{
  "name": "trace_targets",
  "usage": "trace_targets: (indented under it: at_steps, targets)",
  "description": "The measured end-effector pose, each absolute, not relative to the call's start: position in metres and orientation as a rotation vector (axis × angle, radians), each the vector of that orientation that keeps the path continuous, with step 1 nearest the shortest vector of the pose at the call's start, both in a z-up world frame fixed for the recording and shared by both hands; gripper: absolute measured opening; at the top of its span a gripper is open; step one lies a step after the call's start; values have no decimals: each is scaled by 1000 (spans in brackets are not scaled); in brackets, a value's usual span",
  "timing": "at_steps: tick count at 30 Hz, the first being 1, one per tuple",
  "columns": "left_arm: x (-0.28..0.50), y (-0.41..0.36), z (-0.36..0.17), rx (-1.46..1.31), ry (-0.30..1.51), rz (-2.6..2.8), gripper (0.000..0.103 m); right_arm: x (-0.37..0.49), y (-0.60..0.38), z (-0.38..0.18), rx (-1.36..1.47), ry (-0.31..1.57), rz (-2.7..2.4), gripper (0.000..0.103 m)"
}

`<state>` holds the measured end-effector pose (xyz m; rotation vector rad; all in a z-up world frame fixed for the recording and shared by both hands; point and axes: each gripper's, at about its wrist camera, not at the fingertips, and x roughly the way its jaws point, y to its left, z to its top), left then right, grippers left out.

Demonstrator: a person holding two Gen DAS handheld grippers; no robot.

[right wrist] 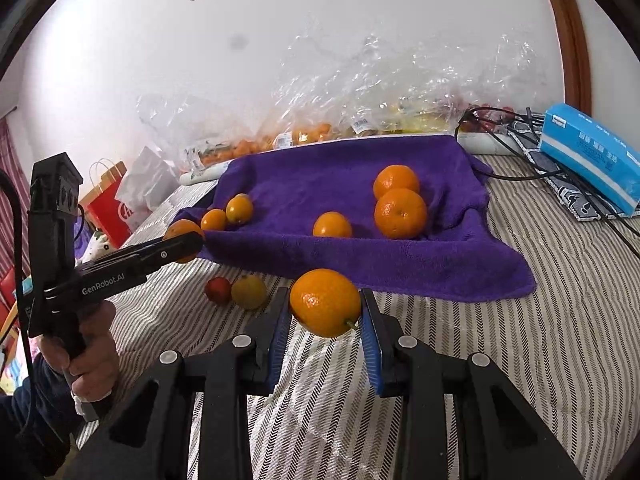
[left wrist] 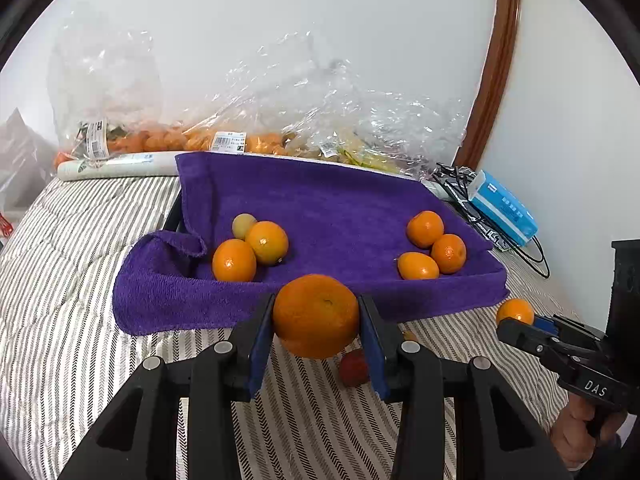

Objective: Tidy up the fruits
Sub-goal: 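Lift both held oranges off the mattress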

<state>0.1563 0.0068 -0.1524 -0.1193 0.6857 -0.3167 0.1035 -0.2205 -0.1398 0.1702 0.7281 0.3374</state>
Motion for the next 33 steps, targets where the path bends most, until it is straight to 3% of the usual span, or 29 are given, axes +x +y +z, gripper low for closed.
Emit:
trace_targets:
  at_steps: [33]
  targets:
    - [149,2,-144,-125,658,-284,39,102,-237,-136,244,671,269,33]
